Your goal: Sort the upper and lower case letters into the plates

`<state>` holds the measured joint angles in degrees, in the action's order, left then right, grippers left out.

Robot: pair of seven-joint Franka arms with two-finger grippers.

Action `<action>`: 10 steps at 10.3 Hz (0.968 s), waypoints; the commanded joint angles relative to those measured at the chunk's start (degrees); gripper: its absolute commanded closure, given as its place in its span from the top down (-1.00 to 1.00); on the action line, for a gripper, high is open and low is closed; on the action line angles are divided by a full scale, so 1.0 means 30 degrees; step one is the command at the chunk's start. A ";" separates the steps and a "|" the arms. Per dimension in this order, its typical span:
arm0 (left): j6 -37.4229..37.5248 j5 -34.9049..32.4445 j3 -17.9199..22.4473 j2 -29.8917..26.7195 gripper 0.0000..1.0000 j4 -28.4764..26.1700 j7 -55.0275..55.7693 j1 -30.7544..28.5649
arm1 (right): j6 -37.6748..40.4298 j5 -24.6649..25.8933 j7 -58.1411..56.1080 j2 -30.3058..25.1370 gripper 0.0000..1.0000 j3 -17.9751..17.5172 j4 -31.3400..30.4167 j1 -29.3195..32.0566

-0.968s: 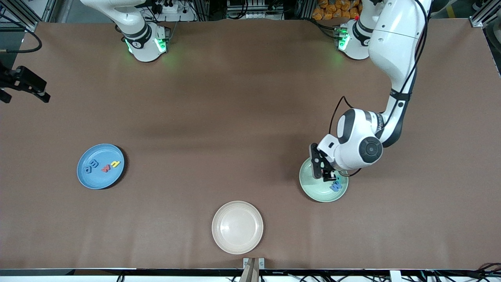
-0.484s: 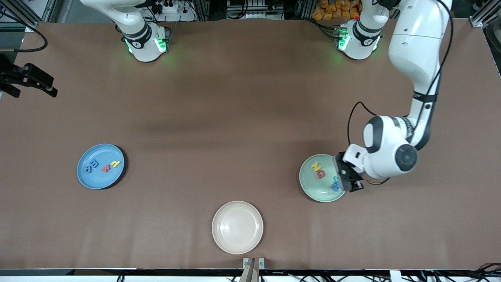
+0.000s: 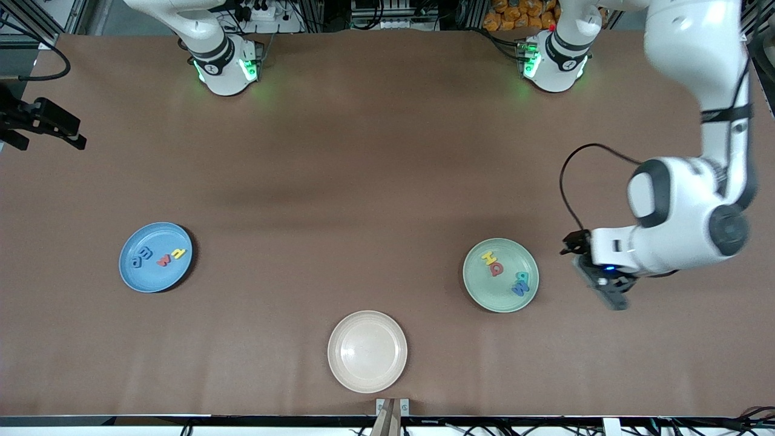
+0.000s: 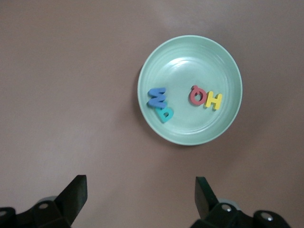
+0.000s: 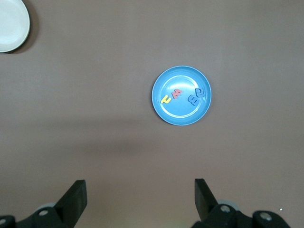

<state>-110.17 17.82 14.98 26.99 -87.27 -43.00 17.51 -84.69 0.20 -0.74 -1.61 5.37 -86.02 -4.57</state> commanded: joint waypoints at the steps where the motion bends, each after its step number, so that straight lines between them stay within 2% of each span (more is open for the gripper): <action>1: 0.2493 -0.0543 0.0369 -0.2717 1.00 -0.0499 0.6773 0.0285 | 0.0308 -0.0271 -0.0282 0.0158 1.00 -0.0118 0.0401 0.0146; 3: 0.2941 -0.2152 0.0369 -0.4155 1.00 -0.0470 1.0916 0.0199 | 0.0368 -0.0329 -0.0311 0.0157 1.00 -0.0410 0.0372 0.0581; 4: 0.3030 -0.2827 0.0427 -0.4423 1.00 -0.0440 1.1978 0.0140 | 0.0368 -0.0301 -0.0282 0.0157 1.00 -0.1572 0.0372 0.1484; 5: 0.2944 -0.3617 0.1182 -0.4513 1.00 -0.0440 1.3932 0.0111 | 0.0368 -0.0242 -0.0282 0.0157 1.00 -0.2019 0.0372 0.1841; 6: 0.2943 -0.3799 0.1595 -0.4659 1.00 -0.0121 1.4386 0.0227 | 0.0310 -0.0213 -0.0282 0.0157 1.00 -0.2024 0.0372 0.1845; 10: 0.4084 -0.3802 0.1542 -0.6065 1.00 0.0175 1.4391 0.0141 | 0.0309 -0.0213 -0.0282 0.0158 1.00 -0.2024 0.0372 0.1844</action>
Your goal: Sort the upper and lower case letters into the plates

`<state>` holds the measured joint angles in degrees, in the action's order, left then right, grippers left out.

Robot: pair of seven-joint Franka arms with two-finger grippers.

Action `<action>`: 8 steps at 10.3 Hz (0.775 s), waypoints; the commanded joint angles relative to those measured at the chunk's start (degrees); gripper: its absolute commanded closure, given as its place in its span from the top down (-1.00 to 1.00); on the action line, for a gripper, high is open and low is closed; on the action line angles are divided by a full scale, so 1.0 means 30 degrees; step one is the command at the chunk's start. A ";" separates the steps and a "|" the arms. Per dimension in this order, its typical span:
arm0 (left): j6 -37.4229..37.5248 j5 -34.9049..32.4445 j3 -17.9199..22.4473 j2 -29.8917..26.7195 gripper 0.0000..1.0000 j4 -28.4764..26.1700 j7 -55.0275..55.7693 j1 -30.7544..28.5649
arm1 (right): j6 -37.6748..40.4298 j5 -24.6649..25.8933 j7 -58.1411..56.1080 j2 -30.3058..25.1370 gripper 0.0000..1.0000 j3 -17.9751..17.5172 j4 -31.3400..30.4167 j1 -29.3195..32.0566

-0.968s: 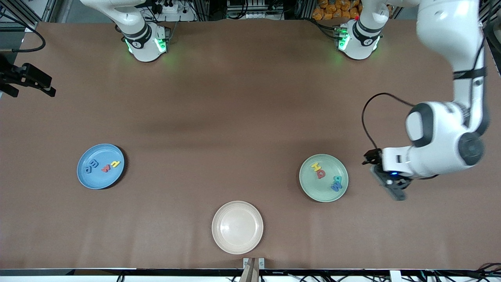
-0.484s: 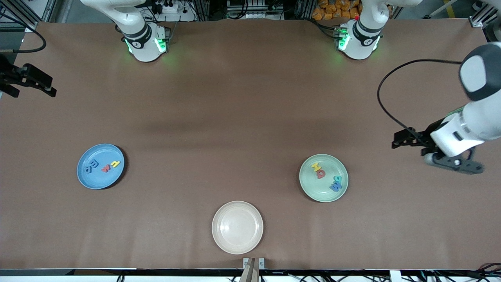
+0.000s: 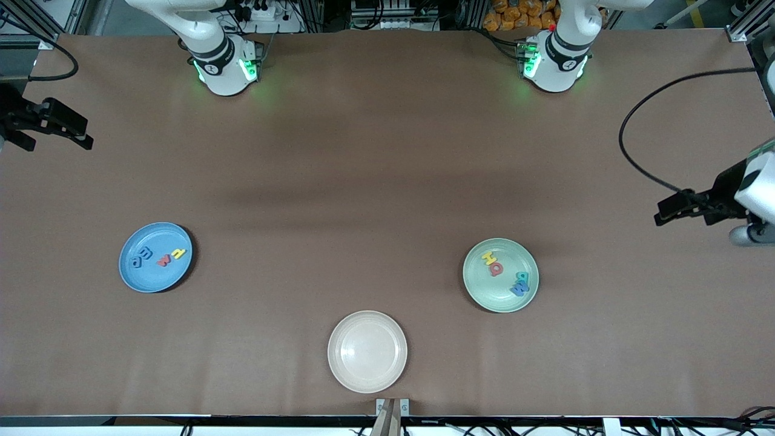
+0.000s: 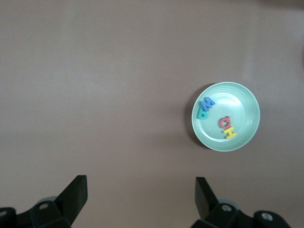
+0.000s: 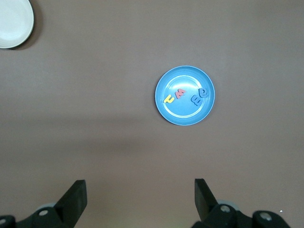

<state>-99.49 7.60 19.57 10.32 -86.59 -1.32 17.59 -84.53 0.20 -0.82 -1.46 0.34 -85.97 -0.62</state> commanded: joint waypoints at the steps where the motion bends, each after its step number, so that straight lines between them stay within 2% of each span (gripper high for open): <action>1: 0.0728 -0.0395 -0.0020 -0.0540 1.00 -0.0022 0.0529 0.0083 | 0.0286 -0.0213 -0.0253 0.0106 1.00 -0.0320 0.0356 0.0529; 8: 0.1784 -0.0249 -0.0284 -0.0570 1.00 0.0534 0.0793 -0.0063 | 0.0023 0.0197 -0.0108 0.0223 1.00 -0.0320 0.0356 0.0442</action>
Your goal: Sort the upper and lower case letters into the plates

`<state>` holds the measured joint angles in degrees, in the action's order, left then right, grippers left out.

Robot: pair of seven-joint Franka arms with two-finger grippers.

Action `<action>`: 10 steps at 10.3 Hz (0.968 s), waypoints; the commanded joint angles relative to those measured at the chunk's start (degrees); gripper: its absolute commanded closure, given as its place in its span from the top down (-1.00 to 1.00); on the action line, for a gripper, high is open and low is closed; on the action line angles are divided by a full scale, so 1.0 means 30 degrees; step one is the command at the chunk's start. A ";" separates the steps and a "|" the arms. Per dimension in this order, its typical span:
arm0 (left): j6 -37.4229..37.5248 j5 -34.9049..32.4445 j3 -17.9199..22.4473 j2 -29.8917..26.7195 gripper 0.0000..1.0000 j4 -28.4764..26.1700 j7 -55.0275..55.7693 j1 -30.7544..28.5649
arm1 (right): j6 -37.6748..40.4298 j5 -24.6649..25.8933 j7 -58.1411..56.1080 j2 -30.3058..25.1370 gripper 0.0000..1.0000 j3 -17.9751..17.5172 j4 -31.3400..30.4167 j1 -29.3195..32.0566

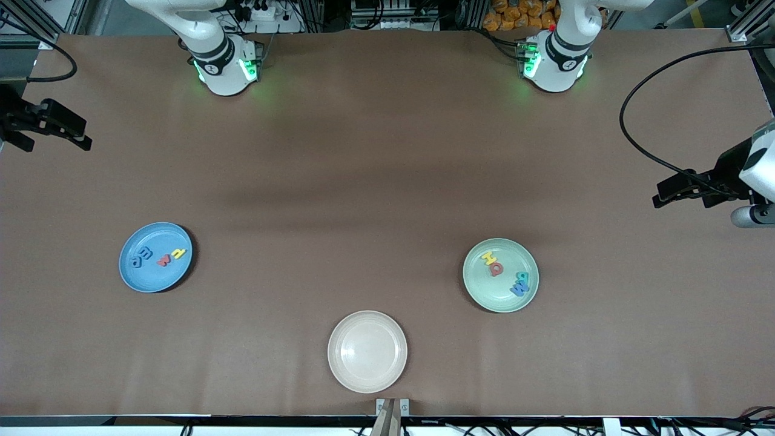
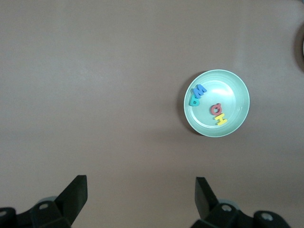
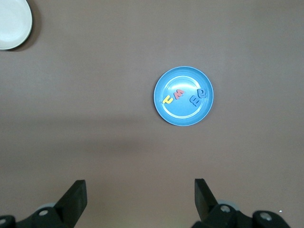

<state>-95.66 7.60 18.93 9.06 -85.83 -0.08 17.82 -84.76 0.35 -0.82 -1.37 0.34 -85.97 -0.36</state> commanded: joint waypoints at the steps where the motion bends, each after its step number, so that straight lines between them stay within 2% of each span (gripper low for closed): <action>1: 0.0509 -0.0249 -0.0564 -0.0150 1.00 0.0281 0.0379 -0.1068 | 0.0158 0.0263 -0.0049 0.0193 1.00 -0.0377 0.0356 0.0266; 3: 0.0509 -0.0832 -0.5263 -0.0469 1.00 0.0223 0.1251 -0.4836 | 0.0275 0.0528 -0.0048 0.0193 1.00 -0.0437 0.0443 0.0236; 4: 0.0567 -0.1009 -0.6068 -0.0588 1.00 0.0136 0.1606 -0.5552 | 0.0275 0.0557 -0.0048 0.0193 1.00 -0.0408 0.0502 0.0294; 7: 0.1121 -0.1272 -0.6892 -0.0824 1.00 0.0163 0.1901 -0.5938 | 0.0130 0.0587 -0.0048 0.0223 1.00 -0.0378 0.0502 0.0441; 8: 0.1501 -0.1883 -0.7013 -0.0795 1.00 0.0222 0.2048 -0.5911 | 0.0129 0.0587 -0.0048 0.0252 1.00 -0.0378 0.0502 0.0499; 10: 0.1476 -0.1656 -0.7160 -0.1085 1.00 0.0078 0.2136 -0.6086 | 0.0158 0.0587 -0.0048 0.0311 1.00 -0.0349 0.0502 0.0500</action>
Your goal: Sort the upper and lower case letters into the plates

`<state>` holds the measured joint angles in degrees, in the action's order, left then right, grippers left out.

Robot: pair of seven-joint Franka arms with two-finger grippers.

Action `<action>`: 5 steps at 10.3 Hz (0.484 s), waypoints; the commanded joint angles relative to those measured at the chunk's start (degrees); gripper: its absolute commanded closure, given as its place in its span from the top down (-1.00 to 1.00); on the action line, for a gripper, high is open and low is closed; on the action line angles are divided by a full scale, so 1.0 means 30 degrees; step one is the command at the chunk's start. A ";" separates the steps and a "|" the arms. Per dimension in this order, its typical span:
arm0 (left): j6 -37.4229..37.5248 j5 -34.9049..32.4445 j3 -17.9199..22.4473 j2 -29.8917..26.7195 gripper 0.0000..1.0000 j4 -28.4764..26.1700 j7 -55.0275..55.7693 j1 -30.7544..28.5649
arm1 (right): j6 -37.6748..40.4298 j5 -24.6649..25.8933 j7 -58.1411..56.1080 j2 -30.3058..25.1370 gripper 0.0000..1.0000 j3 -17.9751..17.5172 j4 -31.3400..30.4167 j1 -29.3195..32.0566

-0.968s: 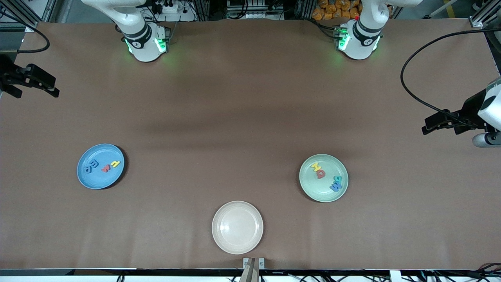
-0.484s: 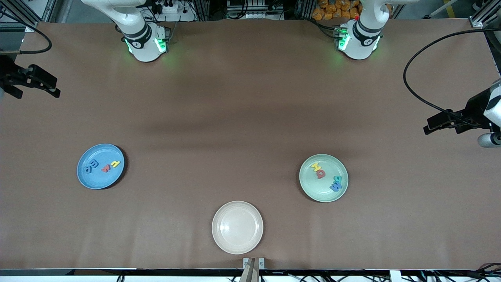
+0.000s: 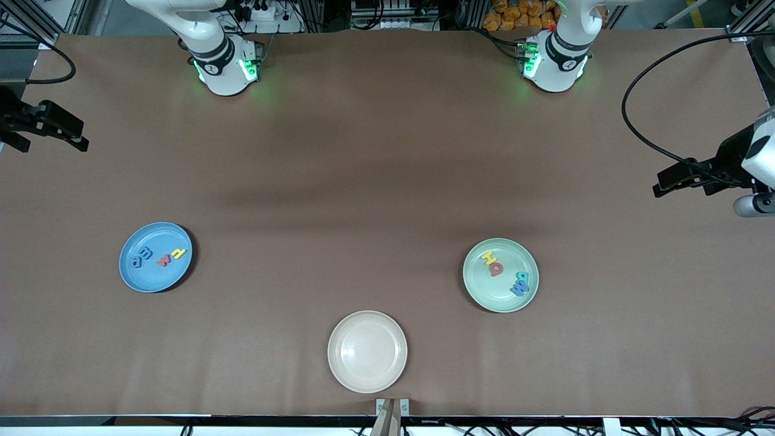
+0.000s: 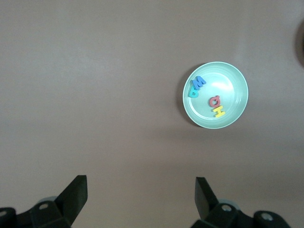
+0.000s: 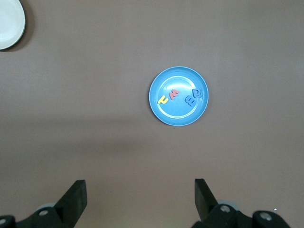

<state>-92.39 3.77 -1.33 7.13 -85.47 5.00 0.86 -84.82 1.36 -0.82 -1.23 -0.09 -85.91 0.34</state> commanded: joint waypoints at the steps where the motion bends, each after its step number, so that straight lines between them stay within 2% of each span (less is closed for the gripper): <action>1: 0.0385 -0.0377 -0.0609 -0.0819 1.00 -0.0450 0.0850 -0.0463 | 0.0148 0.0249 -0.0022 0.0263 1.00 -0.0206 0.0541 0.0266; 3: 0.0356 -0.0377 -0.0960 -0.1553 1.00 -0.1475 0.0944 -0.0812 | 0.0118 0.0220 -0.0021 0.0263 1.00 -0.0176 0.0541 0.0267; 5: 0.0356 -0.0348 -0.2421 -0.2809 1.00 -0.3142 0.1028 -0.2215 | 0.0118 0.0249 -0.0021 0.0292 1.00 -0.0176 0.0541 0.0266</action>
<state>-91.20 3.76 -5.22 3.34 -89.50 6.87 -2.59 -84.90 1.38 -0.81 -1.16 -0.06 -85.87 0.41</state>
